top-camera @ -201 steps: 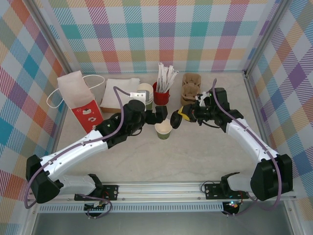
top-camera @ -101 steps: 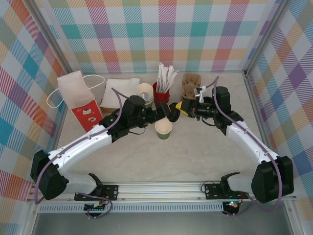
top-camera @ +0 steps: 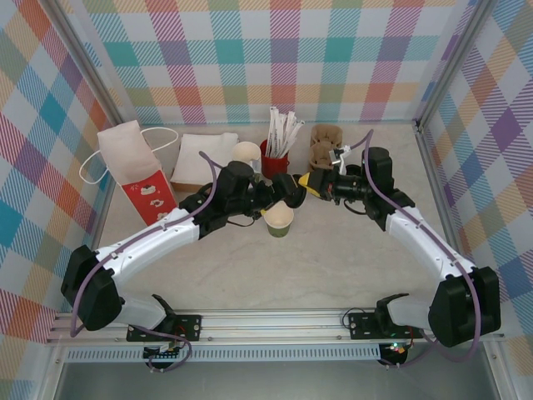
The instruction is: Pack the takeout coffee
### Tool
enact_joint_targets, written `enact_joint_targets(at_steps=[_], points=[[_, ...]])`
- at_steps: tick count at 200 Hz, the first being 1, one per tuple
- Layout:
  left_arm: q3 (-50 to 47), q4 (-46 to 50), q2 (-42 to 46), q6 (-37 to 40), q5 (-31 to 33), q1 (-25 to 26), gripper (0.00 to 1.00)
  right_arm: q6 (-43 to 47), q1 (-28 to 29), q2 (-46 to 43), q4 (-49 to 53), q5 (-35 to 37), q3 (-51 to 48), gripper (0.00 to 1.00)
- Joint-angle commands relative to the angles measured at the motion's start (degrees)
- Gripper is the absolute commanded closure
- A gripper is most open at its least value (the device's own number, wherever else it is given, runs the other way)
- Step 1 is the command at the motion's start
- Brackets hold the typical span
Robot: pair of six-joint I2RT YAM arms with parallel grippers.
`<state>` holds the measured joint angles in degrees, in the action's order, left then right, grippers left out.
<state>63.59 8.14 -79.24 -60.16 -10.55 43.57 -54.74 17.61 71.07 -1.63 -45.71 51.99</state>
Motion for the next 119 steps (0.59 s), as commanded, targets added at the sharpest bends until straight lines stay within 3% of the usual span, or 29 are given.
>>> enact_joint_targets(at_steps=[1, 45, 119], points=[[-0.7, -3.6, 1.1, -4.2, -0.6, -1.3, 0.0, 1.2, 0.1, -2.1, -3.3, -0.8, -1.2, 0.89], [-0.5, -5.7, -0.3, -10.5, -1.8, -1.4, 0.03, 0.3, 0.1, -2.1, -5.8, -0.9, -2.5, 0.9], [-0.5, -6.8, -2.0, -12.4, -3.1, -1.5, 0.09, 0.6, 1.2, -1.7, -6.3, -1.2, -2.0, 0.9]])
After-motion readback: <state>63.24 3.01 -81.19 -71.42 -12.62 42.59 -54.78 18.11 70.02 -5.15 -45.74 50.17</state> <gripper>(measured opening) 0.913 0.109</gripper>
